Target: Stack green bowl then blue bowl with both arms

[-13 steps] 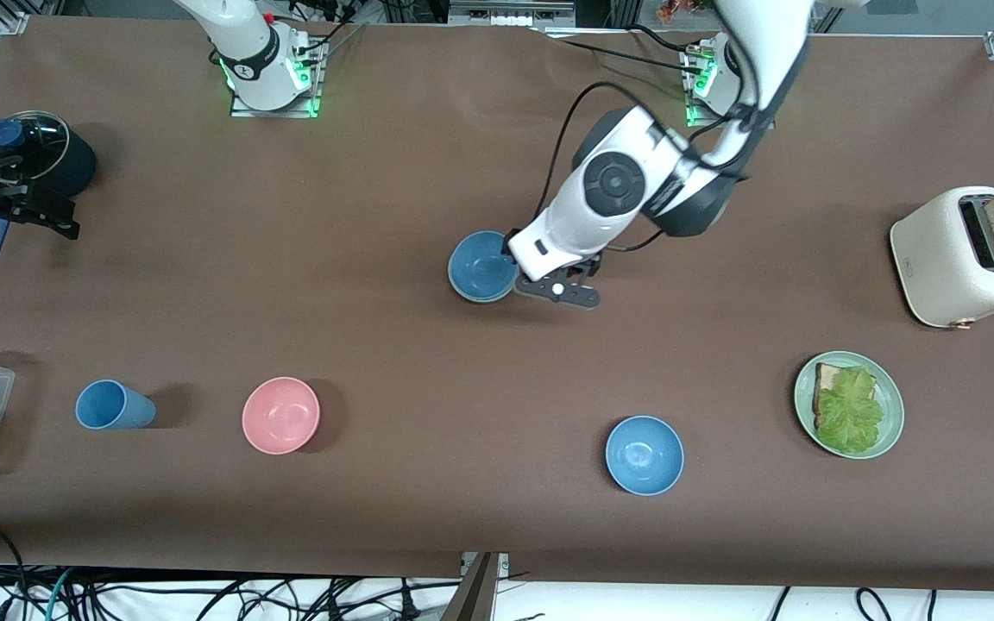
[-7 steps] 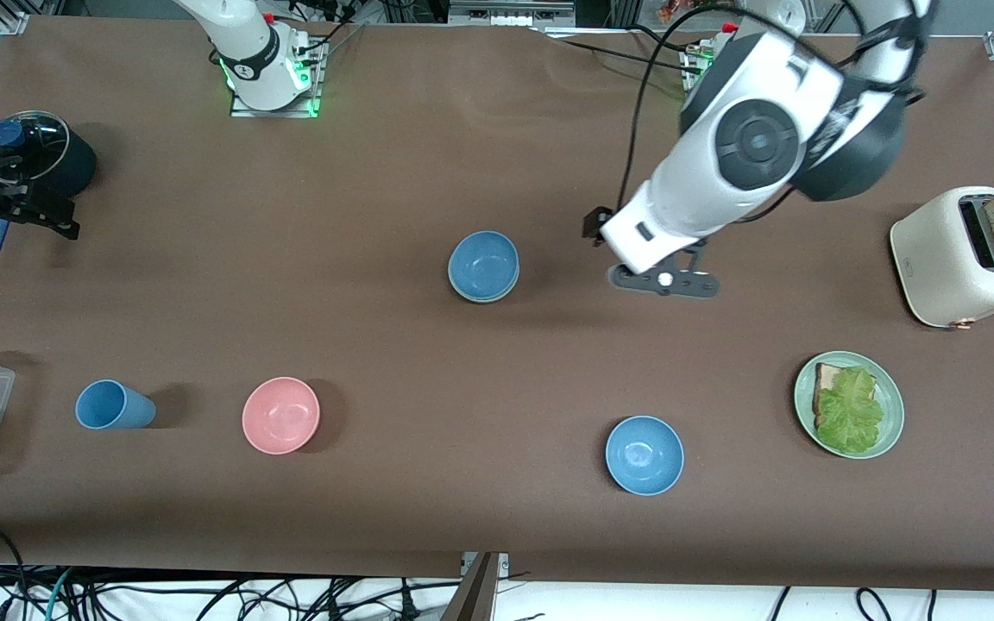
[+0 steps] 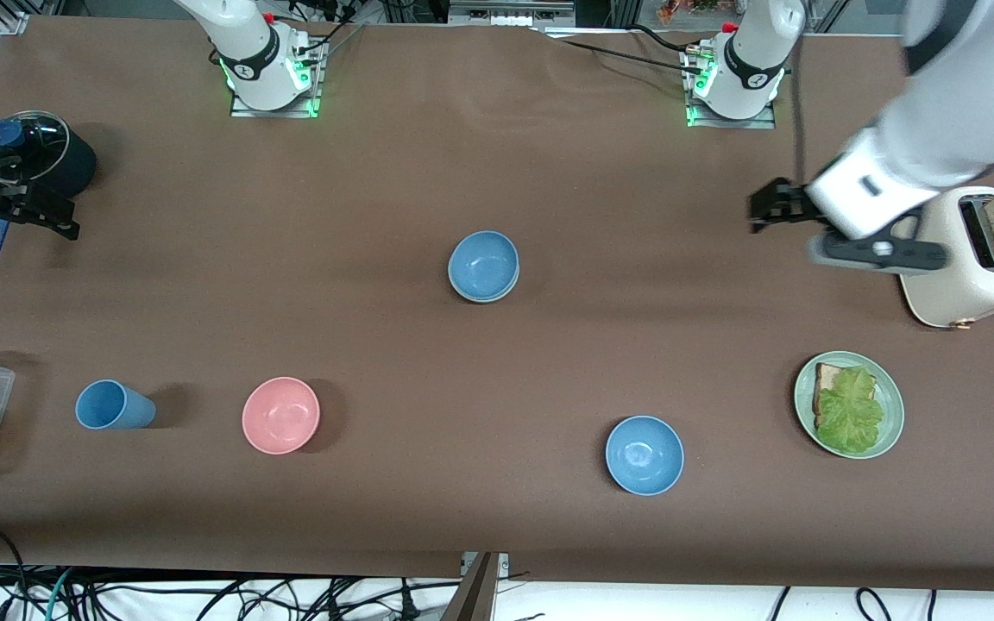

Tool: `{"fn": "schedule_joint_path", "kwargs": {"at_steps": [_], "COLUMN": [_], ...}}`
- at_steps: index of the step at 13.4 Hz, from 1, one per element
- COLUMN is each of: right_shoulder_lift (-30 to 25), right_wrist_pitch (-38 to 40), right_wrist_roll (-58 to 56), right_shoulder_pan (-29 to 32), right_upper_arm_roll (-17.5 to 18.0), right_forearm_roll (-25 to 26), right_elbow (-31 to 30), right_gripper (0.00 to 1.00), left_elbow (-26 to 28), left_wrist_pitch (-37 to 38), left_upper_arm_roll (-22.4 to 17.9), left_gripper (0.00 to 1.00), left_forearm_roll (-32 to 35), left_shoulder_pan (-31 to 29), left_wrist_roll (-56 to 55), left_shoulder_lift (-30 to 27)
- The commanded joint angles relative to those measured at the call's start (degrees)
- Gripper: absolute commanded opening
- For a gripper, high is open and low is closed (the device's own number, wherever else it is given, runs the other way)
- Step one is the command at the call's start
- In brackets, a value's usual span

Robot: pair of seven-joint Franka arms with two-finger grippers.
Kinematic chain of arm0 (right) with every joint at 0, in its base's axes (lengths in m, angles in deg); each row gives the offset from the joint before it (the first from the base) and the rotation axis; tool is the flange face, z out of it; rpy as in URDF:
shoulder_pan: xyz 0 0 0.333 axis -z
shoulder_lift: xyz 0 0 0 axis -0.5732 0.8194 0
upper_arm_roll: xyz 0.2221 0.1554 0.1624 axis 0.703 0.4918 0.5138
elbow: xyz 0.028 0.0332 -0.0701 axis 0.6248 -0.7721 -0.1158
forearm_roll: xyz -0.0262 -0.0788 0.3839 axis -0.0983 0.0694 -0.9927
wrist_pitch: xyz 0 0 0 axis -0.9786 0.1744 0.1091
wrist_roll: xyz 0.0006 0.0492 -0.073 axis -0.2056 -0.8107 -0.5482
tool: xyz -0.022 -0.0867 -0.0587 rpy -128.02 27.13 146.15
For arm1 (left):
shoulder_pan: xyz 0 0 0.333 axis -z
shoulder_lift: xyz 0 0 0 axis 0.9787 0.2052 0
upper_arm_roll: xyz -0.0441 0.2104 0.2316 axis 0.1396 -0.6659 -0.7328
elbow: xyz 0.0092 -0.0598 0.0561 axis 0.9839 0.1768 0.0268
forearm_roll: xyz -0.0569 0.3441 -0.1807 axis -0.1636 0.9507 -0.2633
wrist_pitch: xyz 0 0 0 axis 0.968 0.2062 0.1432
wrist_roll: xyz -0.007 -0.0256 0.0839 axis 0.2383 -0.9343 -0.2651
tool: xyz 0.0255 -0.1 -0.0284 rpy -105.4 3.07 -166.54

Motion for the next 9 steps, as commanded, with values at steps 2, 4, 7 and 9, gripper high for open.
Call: {"fn": "schedule_joint_path", "kwargs": {"at_steps": [2, 4, 7, 9], "right_shoulder_lift": [-0.2, -0.2, -0.2, -0.2], "right_wrist_pitch": [-0.3, -0.3, -0.3, -0.3], "right_wrist_roll": [-0.3, -0.3, -0.3, -0.3], "right_shoulder_pan": [0.7, 0.7, 0.7, 0.7], "right_upper_arm_roll": [0.4, 0.4, 0.4, 0.4], "right_forearm_roll": [-0.9, -0.9, -0.9, -0.9], "right_elbow": [0.1, 0.1, 0.1, 0.1], "right_gripper": [1.00, 1.00, 1.00, 1.00], "left_elbow": [10.9, 10.8, 10.6, 10.5], "left_wrist_pitch": [-4.4, -4.5, -4.5, -4.4], "left_upper_arm_roll": [-4.8, -8.1, -8.6, -8.6], "left_gripper": [1.00, 1.00, 1.00, 1.00], "left_forearm_roll": [0.5, 2.5, 4.5, 4.4], "left_shoulder_pan": [-2.5, -1.1, -0.9, -0.9], "left_wrist_roll": [6.7, 8.0, 8.2, 8.5], "left_shoulder_lift": [-8.5, -8.4, -8.2, -8.2]}}
